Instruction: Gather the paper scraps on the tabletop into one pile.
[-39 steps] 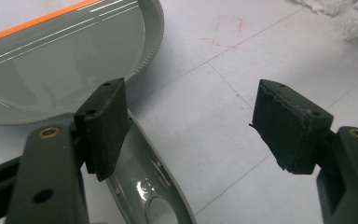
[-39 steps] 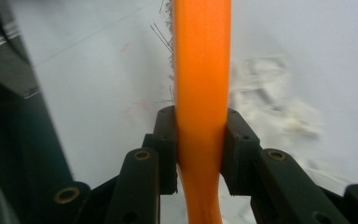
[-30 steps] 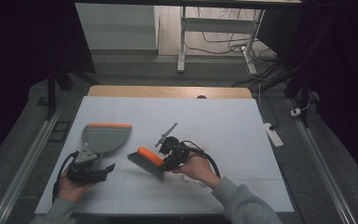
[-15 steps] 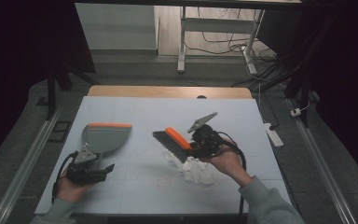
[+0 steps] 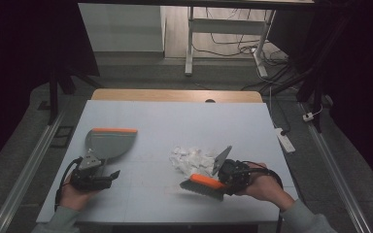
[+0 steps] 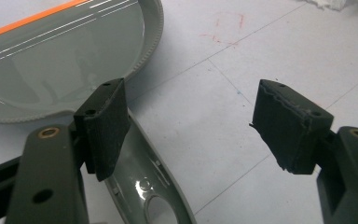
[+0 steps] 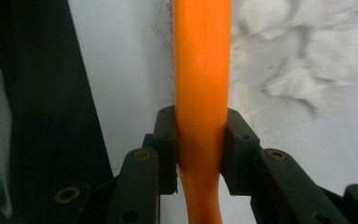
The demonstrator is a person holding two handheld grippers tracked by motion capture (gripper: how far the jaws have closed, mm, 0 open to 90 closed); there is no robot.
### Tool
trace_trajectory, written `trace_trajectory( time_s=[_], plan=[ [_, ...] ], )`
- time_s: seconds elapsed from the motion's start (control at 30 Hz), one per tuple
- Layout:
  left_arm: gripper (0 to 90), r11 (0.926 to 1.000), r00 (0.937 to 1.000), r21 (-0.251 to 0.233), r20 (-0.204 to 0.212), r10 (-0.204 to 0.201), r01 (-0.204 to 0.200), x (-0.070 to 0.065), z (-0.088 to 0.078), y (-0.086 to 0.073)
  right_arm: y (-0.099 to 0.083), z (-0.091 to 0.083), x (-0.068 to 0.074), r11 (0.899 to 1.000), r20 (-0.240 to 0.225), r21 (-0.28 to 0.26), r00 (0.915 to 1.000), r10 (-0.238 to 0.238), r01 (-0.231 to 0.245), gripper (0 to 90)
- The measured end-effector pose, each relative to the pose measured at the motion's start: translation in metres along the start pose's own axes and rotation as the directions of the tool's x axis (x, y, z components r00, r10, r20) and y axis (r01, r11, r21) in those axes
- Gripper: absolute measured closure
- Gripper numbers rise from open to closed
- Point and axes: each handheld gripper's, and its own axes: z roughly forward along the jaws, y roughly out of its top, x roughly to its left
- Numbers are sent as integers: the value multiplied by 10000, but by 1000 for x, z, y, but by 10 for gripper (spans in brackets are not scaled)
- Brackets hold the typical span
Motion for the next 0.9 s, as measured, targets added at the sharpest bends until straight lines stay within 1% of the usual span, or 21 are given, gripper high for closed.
trace_trajectory(
  time_s=[0.07, 0.1, 0.13, 0.17, 0.2, 0.23, 0.27, 0.3, 0.4, 0.47, 0.57, 0.6, 0.63, 0.67, 0.7, 0.73, 0.77, 0.8, 0.83, 0.87, 0.9],
  plan=[
    [278, 10000, 10000, 5, -5, 8, -8, 0, 0, 0, 8, 4, -1, 9994, 127, -41, 9994, -333, 334, 702],
    [278, 10000, 10000, 10, -5, 7, -7, 0, 0, 0, 14, 6, -4, 9972, 440, 68, 9963, -742, 740, 701],
    [278, 10000, 10000, 12, -10, 6, -6, 0, 0, 0, 19, 8, -6, 9952, 633, 168, 9932, -973, 964, 701],
    [278, 10000, 10000, 7, 5, 3, -3, 0, 0, 0, 25, 11, -9, 9944, 701, 231, 9920, -1050, 1036, 701],
    [278, 10000, 10000, 1, -10, -12, 12, 0, 0, 0, 30, 13, -13, 9946, 628, 184, 9927, -1033, 1023, 701],
    [278, 10000, 10000, 10, -10, -18, 18, 0, 0, 0, 36, 14, -20, 9932, 728, 266, 9907, -1146, 1130, 701],
    [278, 10000, 10000, 14, -10, -27, 27, 0, 0, -1, 39, 15, -24, 9934, 753, 285, 9908, -1126, 1108, 701],
    [278, 10000, 10000, 20, -19, -26, 26, 0, 0, -1, 41, 16, -29, 9950, 572, 243, 9935, -981, 968, 701],
    [278, 10000, 10000, -1, -17, -74, 74, 1, -1, -2, 43, 13, -36, 9955, 970, 79, 9908, -949, 946, 701],
    [278, 10000, 10000, 6, -28, -57, 57, 1, -1, -2, 42, 9, -35, 9945, 1098, -271, 9891, -979, 1015, 702],
    [278, 10000, 10000, -18, -33, -36, 36, 1, -1, -2, 39, -3, -24, 9910, 1427, -939, 9864, -810, 949, 701],
    [278, 10000, 10000, -14, -28, -39, 39, 0, -1, -2, 36, -10, -21, 9868, 1489, -1376, 9867, -652, 860, 701],
    [278, 10000, 10000, -10, -23, -37, 37, 0, -1, -2, 33, -17, -20, 9780, 1593, -1908, 9857, -544, 848, 701],
    [278, 10000, 10000, 10, -22, -19, 19, 0, -1, -1, 27, -26, -19, 9687, 1573, -2419, 9874, -183, 565, 701],
    [278, 10000, 10000, 9, -17, -2, 3, 0, -1, -1, 24, -31, -19, 9621, 1522, -2697, 9883, 17, 399, 701],
    [278, 10000, 10000, 17, -9, 17, -17, -1, -1, -1, 19, -37, -21, 9529, 1546, -3026, 9875, 305, 179, 701],
    [278, 10000, 10000, 21, -39, 38, -38, -1, -1, -1, 13, -42, -23, 9439, 1562, -3296, 9849, 741, -188, 701],
    [278, 10000, 10000, 18, -20, 43, -43, -1, -1, -1, 8, -45, -27, 9373, 1646, -3441, 9791, 1191, -562, 701],
    [278, 10000, 10000, 13, -21, 46, -46, -1, -1, -1, 3, -47, -32, 9322, 1863, -3499, 9684, 1656, -921, 701],
    [278, 10000, 10000, -5, -10, 32, -32, -1, -1, -1, -3, -47, -38, 9260, 2166, -3469, 9478, 2340, -1493, 701],
    [278, 10000, 10000, -7, -9, 16, -16, -1, -1, -1, -6, -46, -43, 9195, 2284, -3448, 9333, 2771, -1886, 701]
  ],
)
